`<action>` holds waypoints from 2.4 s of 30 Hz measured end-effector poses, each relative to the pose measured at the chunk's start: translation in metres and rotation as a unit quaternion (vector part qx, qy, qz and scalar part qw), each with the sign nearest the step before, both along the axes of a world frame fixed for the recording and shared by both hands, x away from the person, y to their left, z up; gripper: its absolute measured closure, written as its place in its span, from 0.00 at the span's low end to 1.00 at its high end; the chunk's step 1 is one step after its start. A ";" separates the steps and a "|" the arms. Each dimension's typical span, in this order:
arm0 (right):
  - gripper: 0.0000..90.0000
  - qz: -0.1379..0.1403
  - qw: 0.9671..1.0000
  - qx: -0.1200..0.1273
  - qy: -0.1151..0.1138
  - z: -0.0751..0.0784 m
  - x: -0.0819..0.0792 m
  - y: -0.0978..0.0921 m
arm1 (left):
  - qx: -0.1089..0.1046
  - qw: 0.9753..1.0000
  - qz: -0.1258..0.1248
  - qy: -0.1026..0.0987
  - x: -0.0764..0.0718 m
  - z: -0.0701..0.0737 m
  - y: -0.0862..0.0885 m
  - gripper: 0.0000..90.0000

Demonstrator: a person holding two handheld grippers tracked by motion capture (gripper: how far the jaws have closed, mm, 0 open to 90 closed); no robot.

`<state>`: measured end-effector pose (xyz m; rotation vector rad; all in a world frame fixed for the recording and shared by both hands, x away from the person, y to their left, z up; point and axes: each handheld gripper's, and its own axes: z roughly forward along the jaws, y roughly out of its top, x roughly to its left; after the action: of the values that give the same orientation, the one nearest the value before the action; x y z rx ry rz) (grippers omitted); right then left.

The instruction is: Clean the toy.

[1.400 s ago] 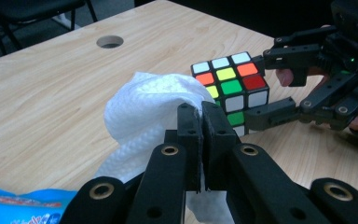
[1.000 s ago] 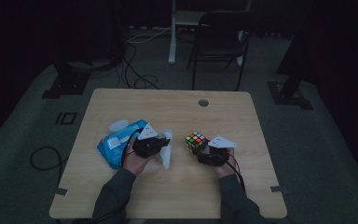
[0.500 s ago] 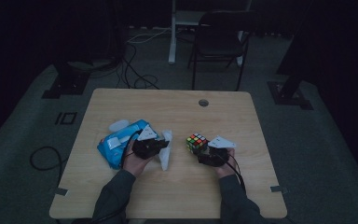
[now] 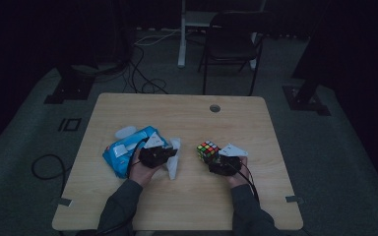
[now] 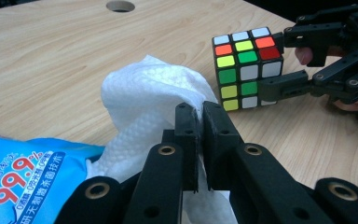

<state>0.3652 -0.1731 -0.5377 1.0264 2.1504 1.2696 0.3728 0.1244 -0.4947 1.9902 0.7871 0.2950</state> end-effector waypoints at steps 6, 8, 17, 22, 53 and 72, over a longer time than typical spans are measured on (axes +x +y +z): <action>0.38 -0.001 1.000 -0.003 0.004 -0.001 -0.001 0.000 | -0.001 1.000 0.003 0.005 0.000 -0.004 0.001 0.94; 0.38 -0.002 1.000 -0.004 0.005 -0.002 -0.001 0.000 | 0.002 1.000 0.003 0.006 0.000 -0.005 0.001 0.94; 0.38 -0.003 1.000 -0.013 0.006 -0.003 -0.002 0.001 | 0.002 1.000 0.008 0.010 -0.001 -0.008 0.005 0.94; 0.38 -0.003 1.000 -0.014 0.004 -0.003 -0.003 0.000 | 0.006 1.000 0.008 0.011 -0.001 -0.009 0.005 0.94; 0.36 -0.002 1.000 -0.020 0.019 -0.007 -0.007 -0.007 | 0.015 0.999 0.029 0.024 -0.008 -0.022 0.022 0.90; 0.22 0.001 1.000 0.004 0.003 -0.001 -0.010 -0.009 | -0.005 0.999 0.035 0.017 -0.013 -0.016 0.031 0.63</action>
<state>0.3556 -0.1816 -0.5382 1.0328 2.1534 1.2787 0.3597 0.1551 -0.5106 1.9661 0.8790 0.2992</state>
